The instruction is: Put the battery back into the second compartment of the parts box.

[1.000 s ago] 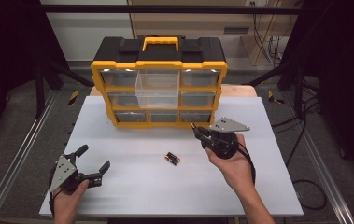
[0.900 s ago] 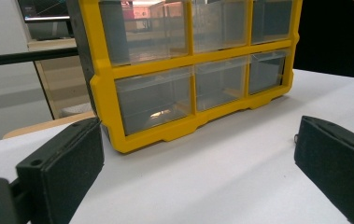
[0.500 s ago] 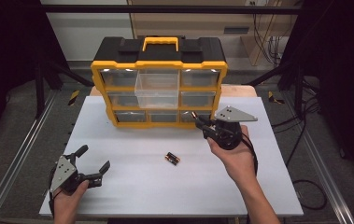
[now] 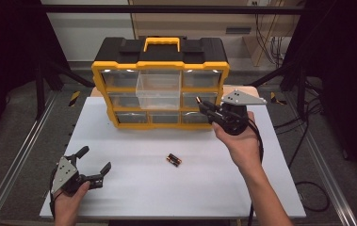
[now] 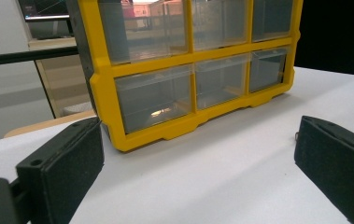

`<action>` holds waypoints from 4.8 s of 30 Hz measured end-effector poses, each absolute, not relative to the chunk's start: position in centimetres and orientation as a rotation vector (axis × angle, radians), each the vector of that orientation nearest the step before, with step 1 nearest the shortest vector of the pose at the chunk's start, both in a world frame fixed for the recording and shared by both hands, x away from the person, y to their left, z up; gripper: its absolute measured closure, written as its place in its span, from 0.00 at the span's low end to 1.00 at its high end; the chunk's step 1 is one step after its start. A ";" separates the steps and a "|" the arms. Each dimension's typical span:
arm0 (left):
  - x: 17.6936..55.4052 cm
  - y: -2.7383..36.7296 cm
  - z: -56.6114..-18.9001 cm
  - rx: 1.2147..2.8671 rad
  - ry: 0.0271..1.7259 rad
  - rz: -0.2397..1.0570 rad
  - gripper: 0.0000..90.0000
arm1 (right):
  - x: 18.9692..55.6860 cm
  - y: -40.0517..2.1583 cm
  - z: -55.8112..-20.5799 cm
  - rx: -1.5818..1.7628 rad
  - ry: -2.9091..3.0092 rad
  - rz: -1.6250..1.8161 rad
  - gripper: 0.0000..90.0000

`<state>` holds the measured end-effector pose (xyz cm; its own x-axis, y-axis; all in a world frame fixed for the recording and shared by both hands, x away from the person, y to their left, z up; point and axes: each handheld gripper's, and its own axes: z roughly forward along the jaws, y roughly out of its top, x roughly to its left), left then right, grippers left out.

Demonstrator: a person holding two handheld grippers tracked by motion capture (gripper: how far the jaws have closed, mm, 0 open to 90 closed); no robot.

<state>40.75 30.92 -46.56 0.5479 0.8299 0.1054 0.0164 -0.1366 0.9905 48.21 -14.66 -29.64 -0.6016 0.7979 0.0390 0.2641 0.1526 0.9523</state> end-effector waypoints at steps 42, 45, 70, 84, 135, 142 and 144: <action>40.7 30.3 -46.6 1.575 0.726 0.819 0.01 | 50.9 -12.9 -23.1 0.999 1.880 1.585 0.86; 40.8 30.3 -46.6 1.573 0.726 0.812 0.01 | 50.8 -12.5 -22.9 0.988 1.879 1.590 0.86; 40.8 30.5 -46.6 1.568 0.733 0.814 0.01 | 51.1 -9.9 -21.8 0.927 1.927 1.577 0.86; 40.8 30.5 -46.6 1.566 0.732 0.810 0.01 | 51.6 -8.2 -21.7 0.918 1.954 1.566 0.86; 40.7 30.5 -46.6 1.562 0.732 0.814 0.01 | 48.1 -10.6 -29.0 0.971 2.011 1.407 0.11; 40.7 30.4 -46.6 1.567 0.727 0.811 0.01 | 48.1 -10.7 -30.3 1.001 2.028 1.407 0.10; 40.7 30.2 -46.6 1.571 0.722 0.811 0.01 | 48.0 -10.8 -30.7 1.012 2.033 1.403 0.09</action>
<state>40.71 30.25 -46.64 0.5691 0.8150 0.1093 0.0140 -0.1424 0.9897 48.00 -10.78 -30.74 -0.6186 0.7851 0.0307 0.3069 0.2055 0.9293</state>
